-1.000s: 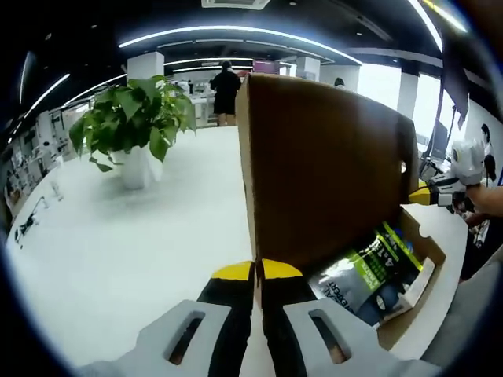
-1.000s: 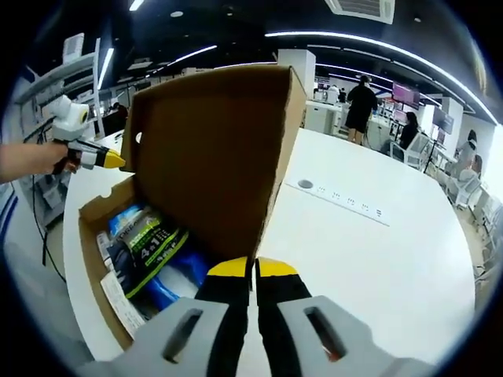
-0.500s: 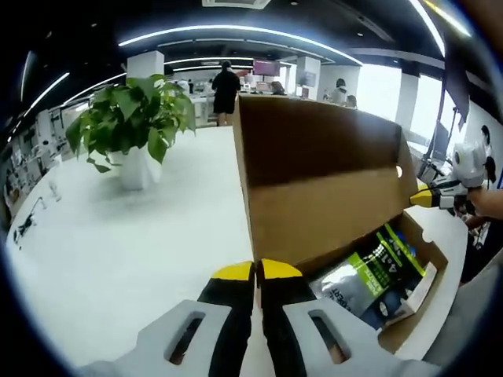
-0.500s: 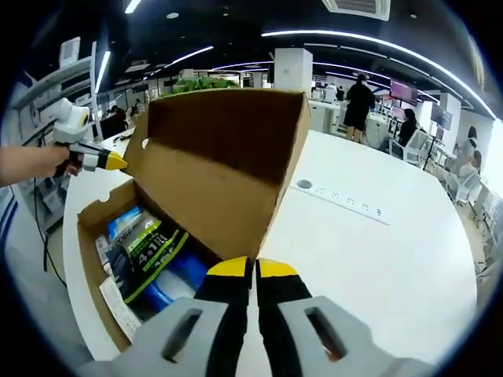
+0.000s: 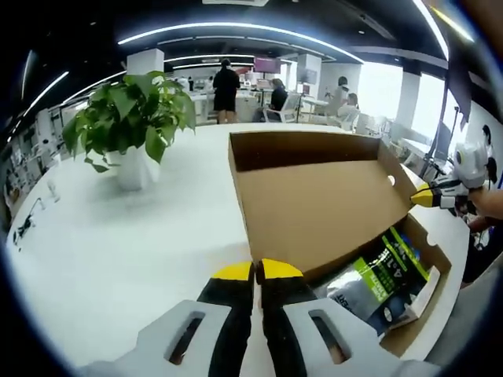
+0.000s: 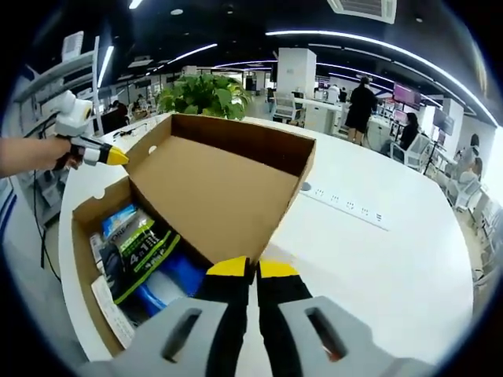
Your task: Operate the shoe box by opening the lid, removing the specified soft item, and placing it in the target area until the item is outside and the box remains undamaged.
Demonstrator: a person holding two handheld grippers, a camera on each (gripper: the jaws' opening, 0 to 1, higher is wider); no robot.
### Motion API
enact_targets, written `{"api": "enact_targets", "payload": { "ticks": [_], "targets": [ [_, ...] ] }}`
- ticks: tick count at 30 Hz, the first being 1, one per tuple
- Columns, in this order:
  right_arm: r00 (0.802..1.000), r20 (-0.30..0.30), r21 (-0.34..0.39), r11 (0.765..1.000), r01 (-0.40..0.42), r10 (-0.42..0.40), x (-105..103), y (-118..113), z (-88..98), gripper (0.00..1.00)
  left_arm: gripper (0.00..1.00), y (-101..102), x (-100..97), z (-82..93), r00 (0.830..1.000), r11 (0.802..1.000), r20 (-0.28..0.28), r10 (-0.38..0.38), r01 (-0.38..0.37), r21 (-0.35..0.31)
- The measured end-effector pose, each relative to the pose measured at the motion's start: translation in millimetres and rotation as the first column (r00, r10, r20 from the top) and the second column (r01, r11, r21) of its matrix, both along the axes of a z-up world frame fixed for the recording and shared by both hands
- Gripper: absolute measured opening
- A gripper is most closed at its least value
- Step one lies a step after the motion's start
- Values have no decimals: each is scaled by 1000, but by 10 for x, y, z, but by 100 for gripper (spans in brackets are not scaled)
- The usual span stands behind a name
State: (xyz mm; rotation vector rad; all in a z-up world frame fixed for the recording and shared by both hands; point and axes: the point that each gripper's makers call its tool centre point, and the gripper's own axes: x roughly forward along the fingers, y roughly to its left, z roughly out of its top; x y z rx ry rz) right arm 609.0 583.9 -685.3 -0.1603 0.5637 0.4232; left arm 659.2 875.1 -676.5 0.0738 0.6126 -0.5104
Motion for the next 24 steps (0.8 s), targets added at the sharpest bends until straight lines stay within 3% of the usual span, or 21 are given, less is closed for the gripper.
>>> {"api": "enact_targets", "payload": {
  "ticks": [24],
  "targets": [
    [998,-60,3,1000,-3,3,127,-26,-103,3,0,-39,97,-86,999,1000,-38,23,-23,10]
  ]
}}
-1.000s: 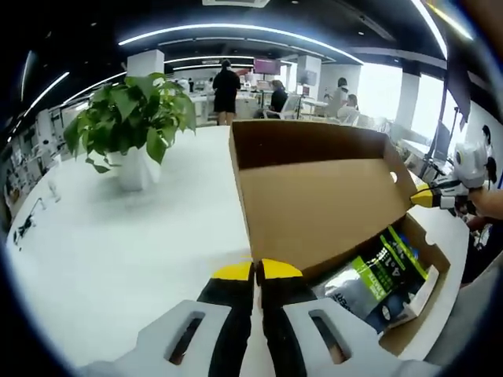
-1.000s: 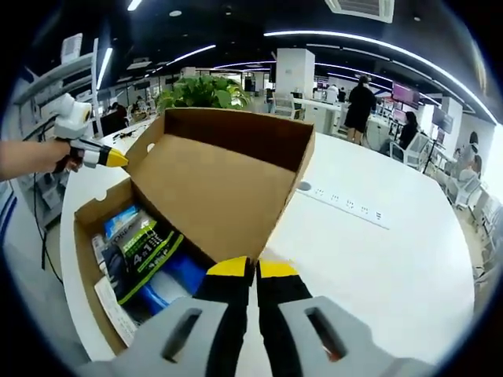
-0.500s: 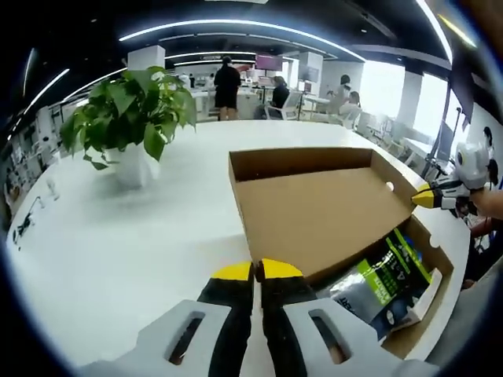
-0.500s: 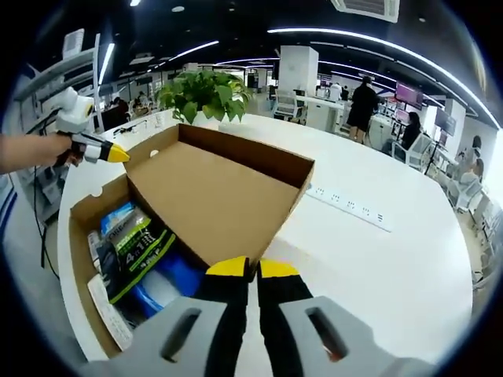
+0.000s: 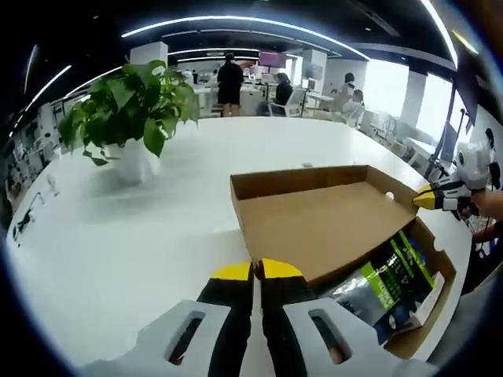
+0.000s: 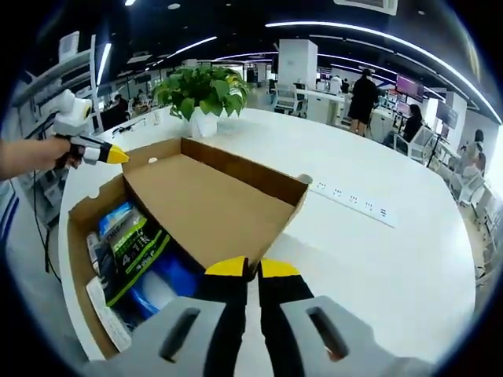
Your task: Operate the shoe box by opening the lid, removing the specified soft item, and placing it in the target area until the item is outside and the box remains undamaged.
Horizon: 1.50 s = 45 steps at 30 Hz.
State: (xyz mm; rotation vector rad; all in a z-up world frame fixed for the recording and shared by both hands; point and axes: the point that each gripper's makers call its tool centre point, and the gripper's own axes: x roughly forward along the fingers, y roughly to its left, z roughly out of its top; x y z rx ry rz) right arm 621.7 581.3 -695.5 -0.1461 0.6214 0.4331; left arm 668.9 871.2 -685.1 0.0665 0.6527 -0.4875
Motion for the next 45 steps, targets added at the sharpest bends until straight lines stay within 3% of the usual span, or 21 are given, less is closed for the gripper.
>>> {"api": "enact_targets", "payload": {
  "ticks": [24,39,45],
  "targets": [
    [999,-35,21,1000,16,-15,54,10,-65,5,0,4,24,-79,1000,1000,-16,2,-2,4],
    [1000,-14,32,999,1,-1,-21,19,-3,10,2,-4,3,-72,1000,999,-19,-21,22,34],
    [1000,11,45,999,14,-14,-100,32,73,16,7,-2,-27,-55,999,998,-16,-33,33,46]
  ]
}}
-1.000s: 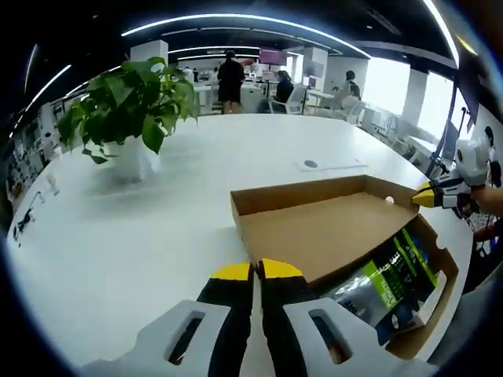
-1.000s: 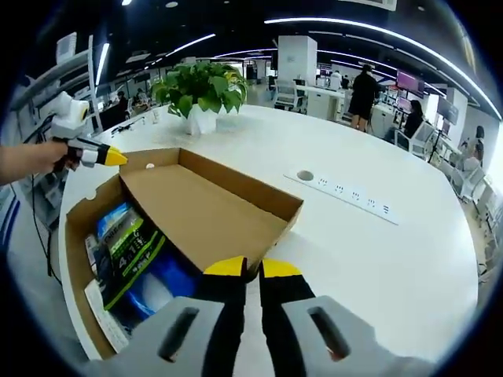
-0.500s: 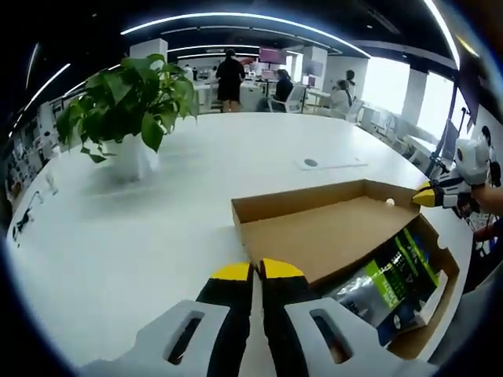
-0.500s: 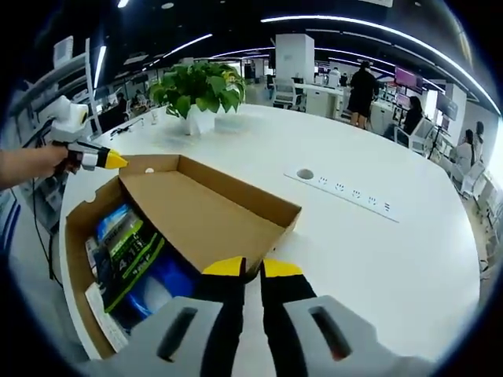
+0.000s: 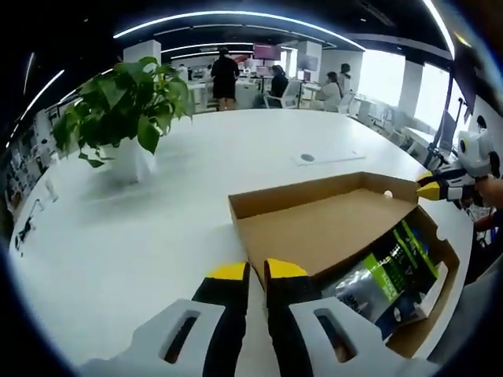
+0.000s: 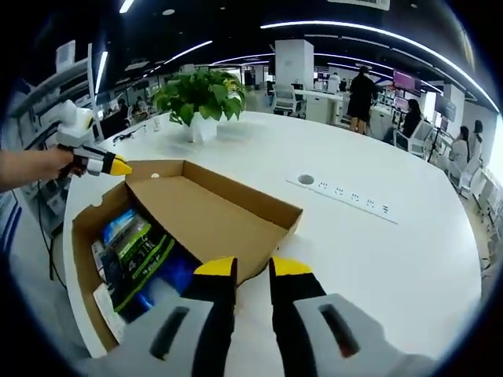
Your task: Operate the shoe box by opening the lid, removing the specified soft item, and placing it in the target area until the item is outside and the box remains undamaged.
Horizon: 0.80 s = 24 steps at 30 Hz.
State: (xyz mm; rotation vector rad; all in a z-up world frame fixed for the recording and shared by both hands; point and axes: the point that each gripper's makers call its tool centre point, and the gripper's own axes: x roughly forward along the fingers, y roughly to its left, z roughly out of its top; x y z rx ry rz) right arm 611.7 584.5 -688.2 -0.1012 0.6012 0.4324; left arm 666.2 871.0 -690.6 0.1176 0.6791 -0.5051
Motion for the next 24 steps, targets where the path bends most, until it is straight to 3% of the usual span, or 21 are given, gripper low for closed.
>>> {"api": "enact_targets", "payload": {
  "ticks": [12,24],
  "targets": [
    [999,34,31,1000,-5,4,-223,66,173,17,16,18,-141,129,1000,1000,28,-12,12,-1],
    [998,6,54,997,-62,62,-456,362,99,19,20,-21,-385,215,999,999,39,-29,30,-15]
  ]
}}
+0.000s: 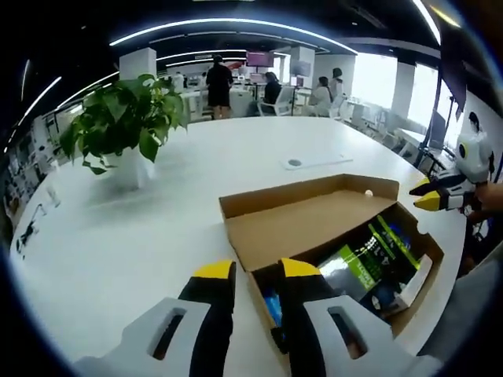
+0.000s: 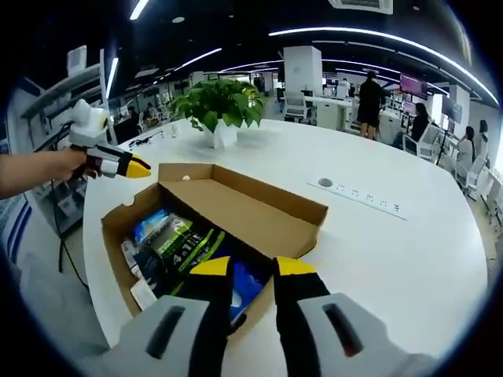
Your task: Operate the shoe box by opening the lid, removing the specified soft item, and placing it in the target area until the item is outside and the box remains undamaged.
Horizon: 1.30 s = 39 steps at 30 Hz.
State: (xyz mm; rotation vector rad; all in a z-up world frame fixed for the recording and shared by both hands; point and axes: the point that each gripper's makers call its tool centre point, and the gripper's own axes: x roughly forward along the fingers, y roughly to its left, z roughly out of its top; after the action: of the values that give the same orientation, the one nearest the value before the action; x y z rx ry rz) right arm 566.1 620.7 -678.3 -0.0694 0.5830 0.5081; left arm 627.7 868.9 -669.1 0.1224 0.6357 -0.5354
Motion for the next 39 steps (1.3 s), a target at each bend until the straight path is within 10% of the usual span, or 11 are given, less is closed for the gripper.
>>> {"api": "enact_targets", "payload": {
  "ticks": [39],
  "targets": [
    [962,-223,45,988,-149,156,-132,730,-531,20,22,-143,-542,28,996,996,22,-88,88,-19]
  ]
}}
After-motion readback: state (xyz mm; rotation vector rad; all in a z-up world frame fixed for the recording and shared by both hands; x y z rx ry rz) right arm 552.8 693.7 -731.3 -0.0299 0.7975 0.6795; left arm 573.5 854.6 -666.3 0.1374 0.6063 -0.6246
